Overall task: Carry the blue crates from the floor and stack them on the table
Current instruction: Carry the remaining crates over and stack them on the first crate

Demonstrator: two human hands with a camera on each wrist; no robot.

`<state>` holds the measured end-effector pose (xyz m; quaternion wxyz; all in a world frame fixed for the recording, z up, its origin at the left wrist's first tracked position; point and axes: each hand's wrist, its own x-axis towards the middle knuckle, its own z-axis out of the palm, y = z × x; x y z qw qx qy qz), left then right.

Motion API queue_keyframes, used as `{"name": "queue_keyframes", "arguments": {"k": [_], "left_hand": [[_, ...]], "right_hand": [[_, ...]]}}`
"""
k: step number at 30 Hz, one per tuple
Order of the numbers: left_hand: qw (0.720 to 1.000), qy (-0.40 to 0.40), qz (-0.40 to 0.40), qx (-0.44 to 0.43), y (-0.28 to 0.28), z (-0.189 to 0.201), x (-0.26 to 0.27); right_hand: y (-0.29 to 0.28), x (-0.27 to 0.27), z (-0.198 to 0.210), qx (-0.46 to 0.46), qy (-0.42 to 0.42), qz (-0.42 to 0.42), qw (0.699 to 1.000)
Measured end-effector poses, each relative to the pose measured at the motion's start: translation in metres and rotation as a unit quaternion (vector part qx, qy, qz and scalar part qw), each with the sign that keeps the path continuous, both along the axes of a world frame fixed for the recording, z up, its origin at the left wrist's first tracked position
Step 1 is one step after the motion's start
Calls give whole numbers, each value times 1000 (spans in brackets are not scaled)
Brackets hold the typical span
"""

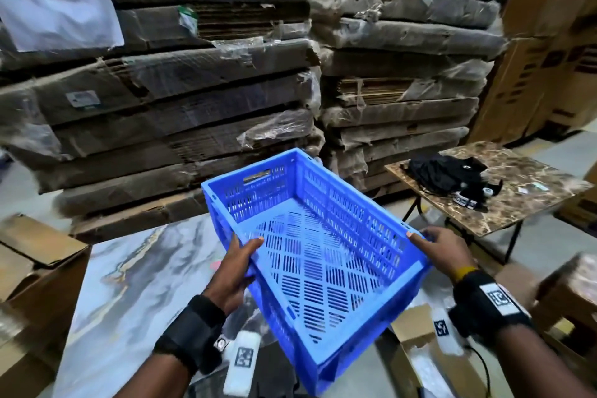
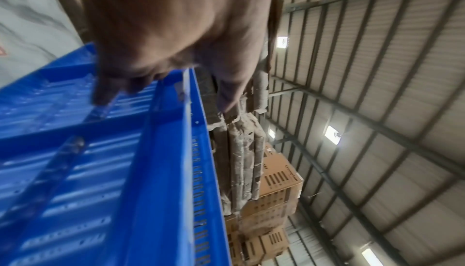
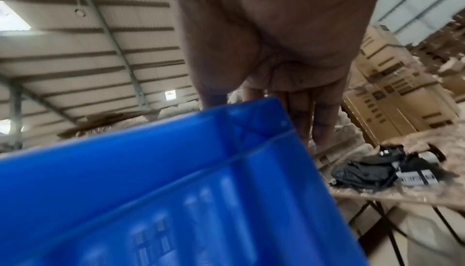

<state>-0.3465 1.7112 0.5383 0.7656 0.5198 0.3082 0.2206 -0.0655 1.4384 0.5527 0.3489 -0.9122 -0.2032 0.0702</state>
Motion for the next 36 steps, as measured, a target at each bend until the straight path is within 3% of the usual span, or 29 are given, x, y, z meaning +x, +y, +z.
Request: {"name": "queue_keyframes", "arguments": {"k": [2, 5, 12, 22, 29, 36], "left_hand": [[998, 45, -50, -5, -7, 3, -9], [996, 48, -60, -47, -11, 6, -4], [998, -4, 54, -33, 0, 15, 31], [995, 36, 92, -12, -19, 28, 86], [998, 67, 9, -12, -31, 31, 117], [997, 71, 39, 14, -9, 29, 135]], "right_hand": [[5, 20, 2, -24, 10, 51, 998], [15, 44, -4, 28, 81, 136, 987], [29, 78, -13, 115, 177, 104, 972], [48, 118, -36, 147, 119, 57, 980], [28, 160, -24, 141, 86, 36, 986], [45, 181, -30, 105, 70, 45, 991]]}}
